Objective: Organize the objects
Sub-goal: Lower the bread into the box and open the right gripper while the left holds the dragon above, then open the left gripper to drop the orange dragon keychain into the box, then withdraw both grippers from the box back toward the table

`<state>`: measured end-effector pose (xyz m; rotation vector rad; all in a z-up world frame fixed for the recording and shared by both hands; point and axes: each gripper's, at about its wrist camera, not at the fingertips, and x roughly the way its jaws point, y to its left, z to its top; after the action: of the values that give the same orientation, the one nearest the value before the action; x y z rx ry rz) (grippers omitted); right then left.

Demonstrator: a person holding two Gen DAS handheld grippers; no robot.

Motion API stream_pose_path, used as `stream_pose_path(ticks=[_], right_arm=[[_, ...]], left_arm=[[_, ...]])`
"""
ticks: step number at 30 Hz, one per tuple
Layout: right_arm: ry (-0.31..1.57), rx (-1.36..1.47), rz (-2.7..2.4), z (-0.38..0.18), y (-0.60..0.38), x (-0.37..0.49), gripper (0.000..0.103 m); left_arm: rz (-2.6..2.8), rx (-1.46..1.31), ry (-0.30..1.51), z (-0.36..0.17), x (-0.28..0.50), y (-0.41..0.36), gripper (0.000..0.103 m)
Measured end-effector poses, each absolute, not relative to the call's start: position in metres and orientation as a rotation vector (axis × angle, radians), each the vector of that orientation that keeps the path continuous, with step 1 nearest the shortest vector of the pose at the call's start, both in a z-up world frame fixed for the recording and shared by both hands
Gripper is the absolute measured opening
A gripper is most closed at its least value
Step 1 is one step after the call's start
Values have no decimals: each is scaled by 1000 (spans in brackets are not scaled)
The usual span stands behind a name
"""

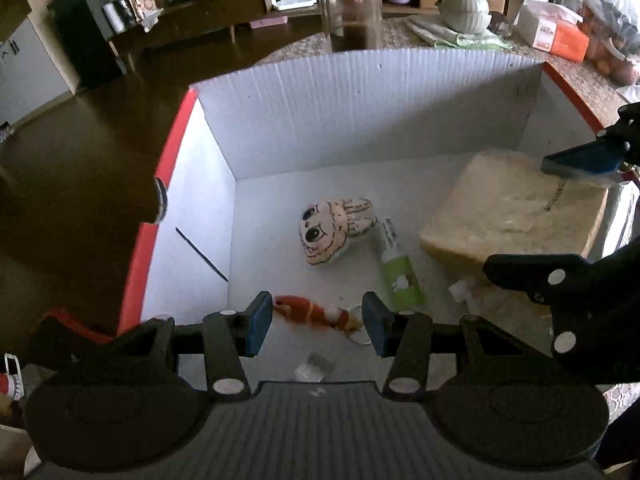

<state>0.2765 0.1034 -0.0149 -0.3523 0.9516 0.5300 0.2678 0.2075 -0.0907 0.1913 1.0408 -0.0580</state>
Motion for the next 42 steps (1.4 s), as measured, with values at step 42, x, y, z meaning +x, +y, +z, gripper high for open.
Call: stream_pose_path(ticks=[42], right_arm=[[786, -117, 624, 81, -32, 162, 82]], left_arm=[[-170, 118, 787, 5, 171, 128, 77]])
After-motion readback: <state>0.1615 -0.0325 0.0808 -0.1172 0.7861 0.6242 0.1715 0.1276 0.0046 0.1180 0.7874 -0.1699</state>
